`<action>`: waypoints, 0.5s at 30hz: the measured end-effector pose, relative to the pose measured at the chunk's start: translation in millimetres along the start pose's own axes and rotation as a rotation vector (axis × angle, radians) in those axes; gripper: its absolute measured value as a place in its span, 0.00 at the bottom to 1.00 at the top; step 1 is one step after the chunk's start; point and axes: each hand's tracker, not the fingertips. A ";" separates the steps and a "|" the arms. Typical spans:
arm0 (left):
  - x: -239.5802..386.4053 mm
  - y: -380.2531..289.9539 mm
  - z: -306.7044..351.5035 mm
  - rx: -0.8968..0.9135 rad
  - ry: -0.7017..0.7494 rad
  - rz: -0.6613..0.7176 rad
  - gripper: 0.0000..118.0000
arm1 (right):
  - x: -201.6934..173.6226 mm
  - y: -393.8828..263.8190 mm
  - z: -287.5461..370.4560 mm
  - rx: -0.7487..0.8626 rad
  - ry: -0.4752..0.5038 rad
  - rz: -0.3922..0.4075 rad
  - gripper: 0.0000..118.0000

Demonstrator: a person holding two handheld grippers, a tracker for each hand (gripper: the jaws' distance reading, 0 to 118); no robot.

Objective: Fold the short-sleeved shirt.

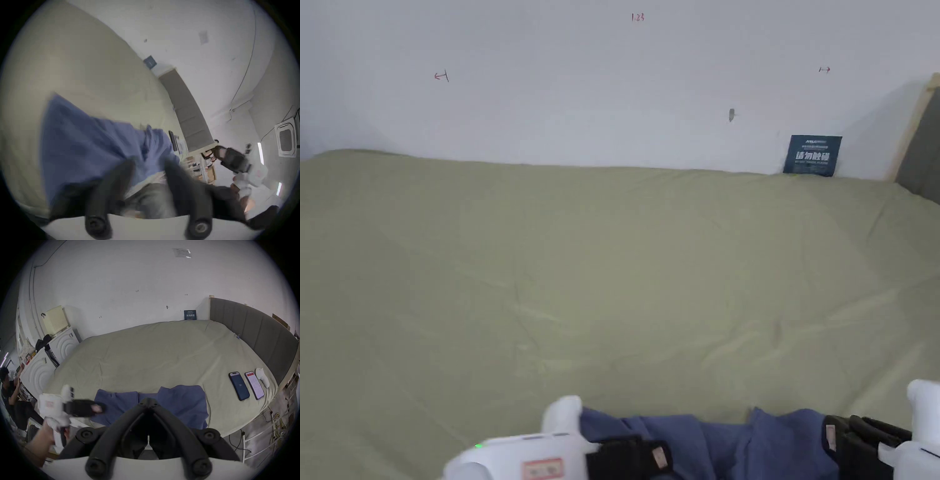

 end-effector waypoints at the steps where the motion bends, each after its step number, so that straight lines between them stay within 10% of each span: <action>1: -11.0 7.7 16.9 -0.004 0.042 0.000 0.88 | -0.1 -0.3 -1.9 -0.005 0.003 0.000 0.01; 2: -21.8 12.9 29.3 -0.010 0.103 0.010 1.00 | -0.2 -0.6 -3.8 -0.007 0.005 0.000 0.01; 12: -84.2 5.4 34.7 -0.053 0.150 0.235 0.96 | -2.1 3.2 0.9 -0.007 0.006 0.005 0.01; 14: -82.1 6.1 20.9 -0.069 0.084 0.260 0.63 | -1.5 3.3 1.1 -0.008 0.007 0.004 0.01; 15: -78.5 4.4 13.5 -0.078 0.076 0.276 0.18 | -1.2 3.1 1.0 -0.008 0.006 -0.001 0.01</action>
